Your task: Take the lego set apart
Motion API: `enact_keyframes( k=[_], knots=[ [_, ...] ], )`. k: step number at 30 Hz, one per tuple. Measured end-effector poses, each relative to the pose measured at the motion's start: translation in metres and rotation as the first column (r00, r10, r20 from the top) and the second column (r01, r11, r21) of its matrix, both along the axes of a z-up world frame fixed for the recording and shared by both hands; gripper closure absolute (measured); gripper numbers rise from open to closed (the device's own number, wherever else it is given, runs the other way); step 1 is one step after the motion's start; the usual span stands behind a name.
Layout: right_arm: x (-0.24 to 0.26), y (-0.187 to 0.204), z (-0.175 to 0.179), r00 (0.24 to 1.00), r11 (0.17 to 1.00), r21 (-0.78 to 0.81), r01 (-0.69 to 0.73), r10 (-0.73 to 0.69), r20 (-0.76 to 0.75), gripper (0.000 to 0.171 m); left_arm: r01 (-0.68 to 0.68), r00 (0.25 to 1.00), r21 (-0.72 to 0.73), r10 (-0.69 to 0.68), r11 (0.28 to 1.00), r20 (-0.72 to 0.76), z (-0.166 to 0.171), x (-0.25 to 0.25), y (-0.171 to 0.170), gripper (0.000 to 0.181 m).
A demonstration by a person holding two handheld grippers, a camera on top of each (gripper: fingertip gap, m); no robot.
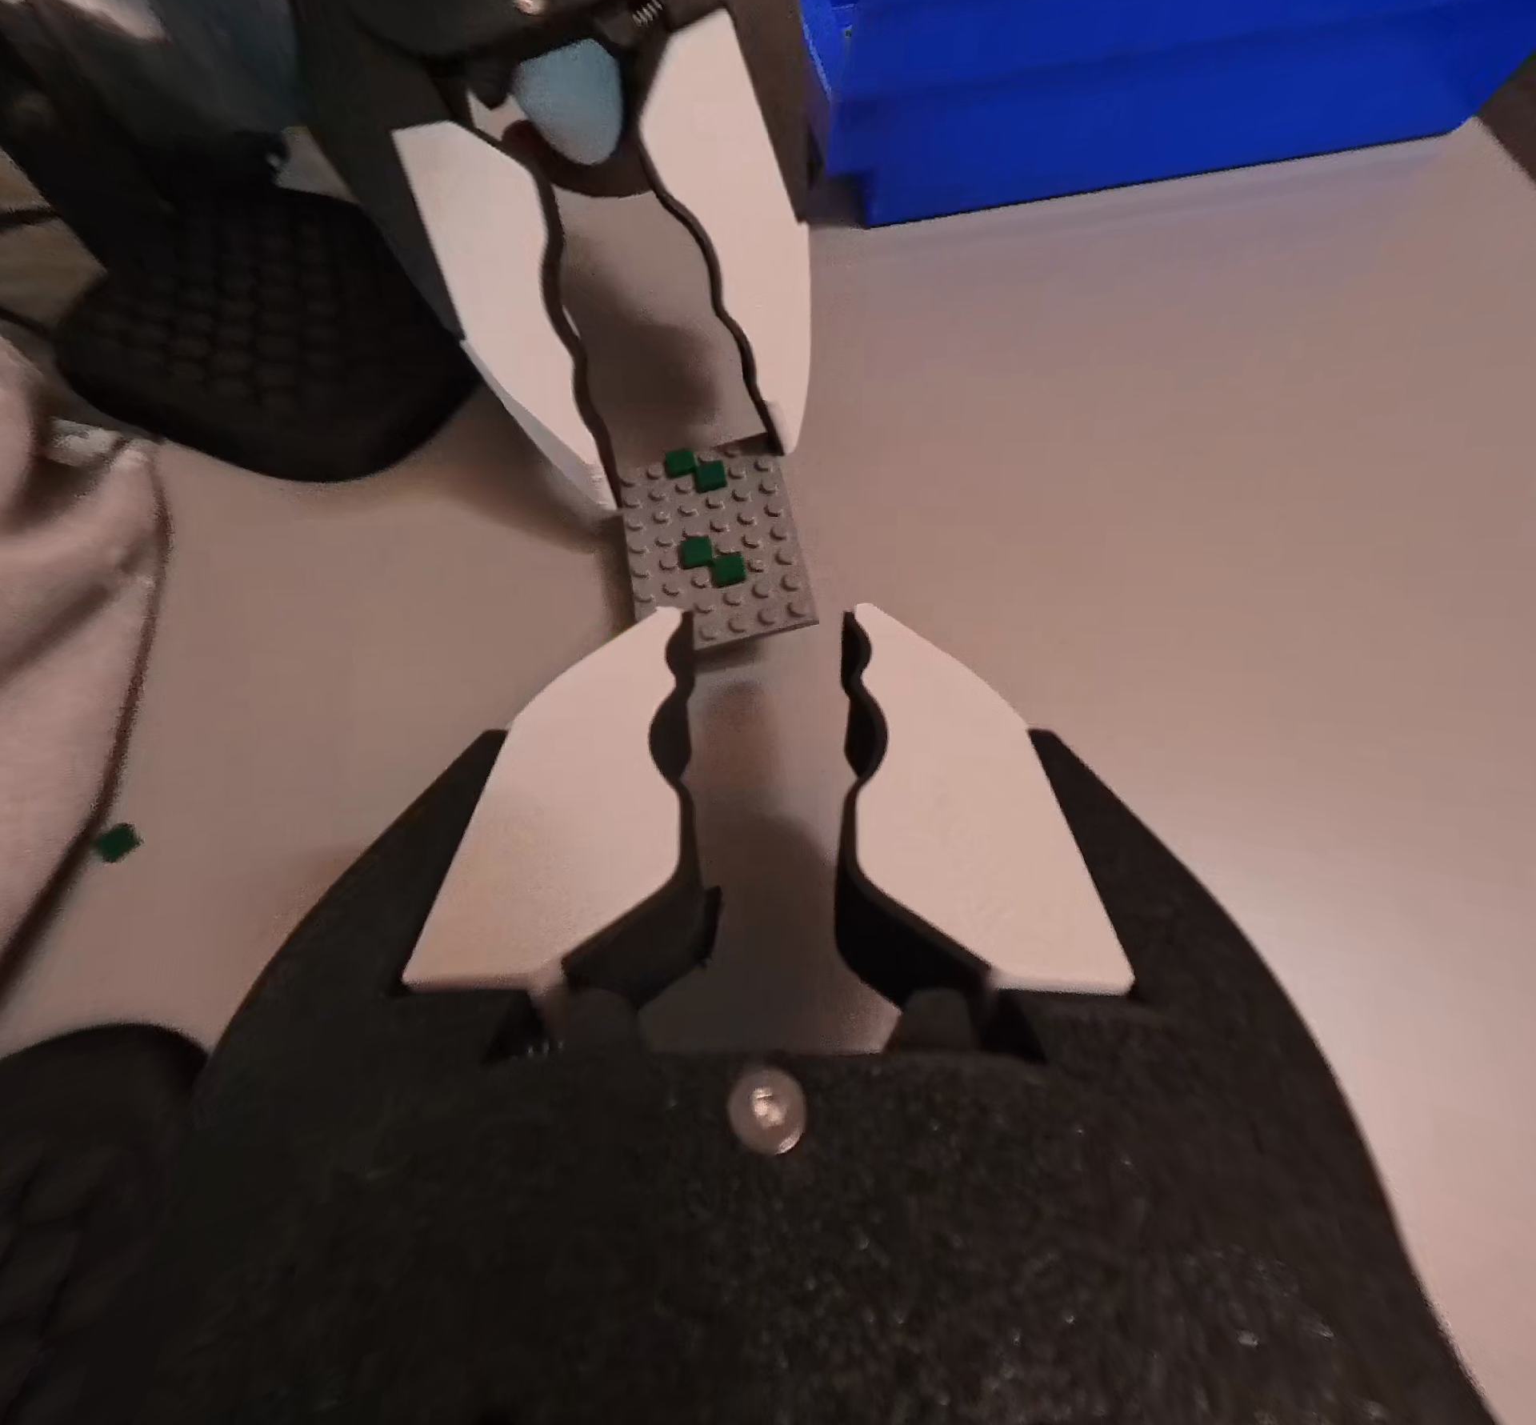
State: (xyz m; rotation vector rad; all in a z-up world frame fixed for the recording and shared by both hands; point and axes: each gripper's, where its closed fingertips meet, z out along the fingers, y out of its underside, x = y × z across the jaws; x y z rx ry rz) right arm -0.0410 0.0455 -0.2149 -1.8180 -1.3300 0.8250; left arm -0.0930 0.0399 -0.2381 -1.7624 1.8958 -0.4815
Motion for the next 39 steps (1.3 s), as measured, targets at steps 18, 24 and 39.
enact_keyframes(
  k=[18,24,39],
  knots=[
    [0.009,-0.007,0.064,0.892,0.965,-0.222,-0.137,0.023,-0.451,0.167,-0.008,0.860,-0.278,0.149,0.960,0.489,0.070,0.031,-0.001,0.137],
    [0.012,0.003,0.098,0.747,0.975,-0.201,-0.099,-0.060,-0.662,0.167,0.038,0.585,-0.523,0.405,0.851,0.703,0.109,0.050,0.009,0.167],
    [0.023,0.025,0.094,0.634,0.930,-0.359,-0.082,-0.229,-0.738,0.166,0.016,0.510,-0.589,0.500,0.808,0.700,0.117,0.064,0.028,0.176]
  ],
)
